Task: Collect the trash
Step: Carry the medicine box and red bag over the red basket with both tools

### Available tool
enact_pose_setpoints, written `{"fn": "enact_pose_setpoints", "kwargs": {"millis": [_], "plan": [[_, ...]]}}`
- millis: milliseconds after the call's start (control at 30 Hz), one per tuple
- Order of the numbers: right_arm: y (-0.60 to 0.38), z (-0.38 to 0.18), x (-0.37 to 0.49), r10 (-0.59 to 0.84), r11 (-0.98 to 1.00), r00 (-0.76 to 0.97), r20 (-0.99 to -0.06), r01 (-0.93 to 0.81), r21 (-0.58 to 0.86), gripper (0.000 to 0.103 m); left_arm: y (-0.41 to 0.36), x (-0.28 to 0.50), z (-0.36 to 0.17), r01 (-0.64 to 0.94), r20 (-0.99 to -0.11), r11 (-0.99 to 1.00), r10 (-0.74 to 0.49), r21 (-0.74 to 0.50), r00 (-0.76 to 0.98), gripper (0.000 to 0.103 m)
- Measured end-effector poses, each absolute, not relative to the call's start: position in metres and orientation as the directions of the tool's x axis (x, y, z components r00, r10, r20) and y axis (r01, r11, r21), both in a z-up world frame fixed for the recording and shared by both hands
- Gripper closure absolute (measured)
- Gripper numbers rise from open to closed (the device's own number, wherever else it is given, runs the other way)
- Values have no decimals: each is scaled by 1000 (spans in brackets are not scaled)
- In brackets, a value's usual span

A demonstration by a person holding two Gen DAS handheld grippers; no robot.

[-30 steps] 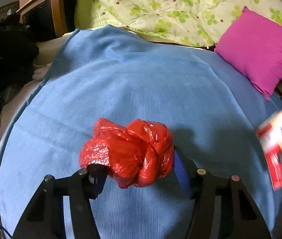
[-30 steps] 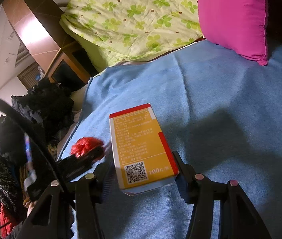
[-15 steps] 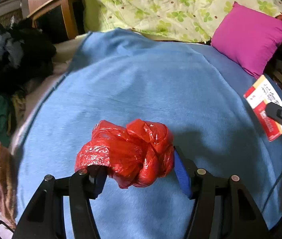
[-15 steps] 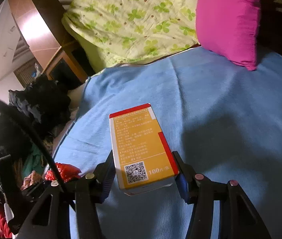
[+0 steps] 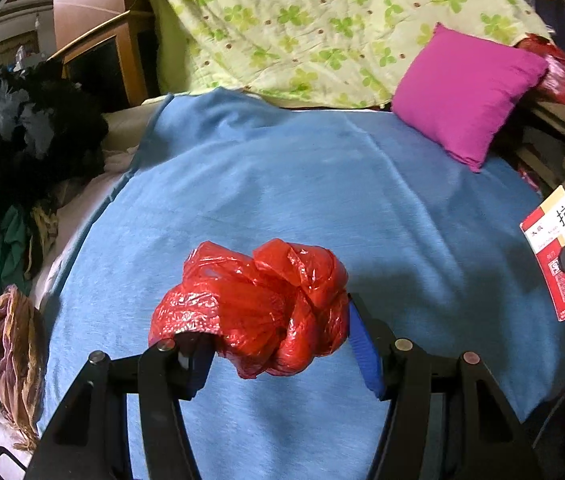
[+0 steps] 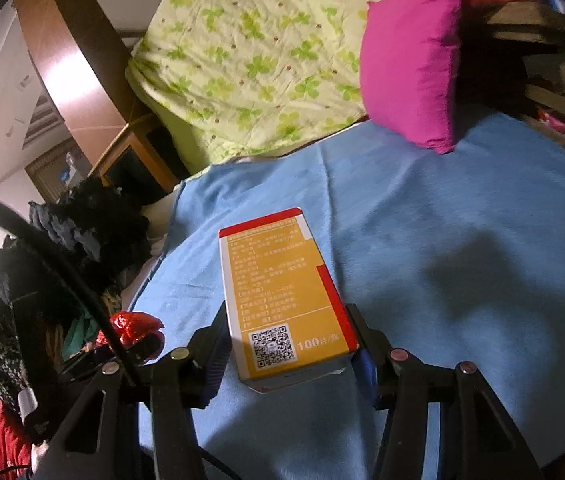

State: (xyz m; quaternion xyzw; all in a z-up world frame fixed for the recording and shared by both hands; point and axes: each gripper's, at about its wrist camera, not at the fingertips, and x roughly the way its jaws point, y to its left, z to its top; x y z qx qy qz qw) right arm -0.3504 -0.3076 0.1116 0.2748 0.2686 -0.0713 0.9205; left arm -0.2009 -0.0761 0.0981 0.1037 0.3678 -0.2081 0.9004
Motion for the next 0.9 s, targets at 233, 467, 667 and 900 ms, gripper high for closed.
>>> {"fn": "enact_pose_setpoints", "kwargs": {"millis": [233,467,667,900], "plan": [[-316,131,-399,-52,828,856,-514,325,457,47,-96,-232,116,507,-688,862,-354,22,633,41],[-335,141,-450,-137,804,848,-512,397,442,47,-122,-261,129,572,-675,820,-410,23,613,41],[-349,142,-494,-198,776,836,-512,453,439,47,-146,-282,131,622,-674,783,-447,23,588,41],[-359,138,-538,-274,742,804,-528,526,416,47,-173,-303,127,674,-683,739,-482,20,549,41]]}}
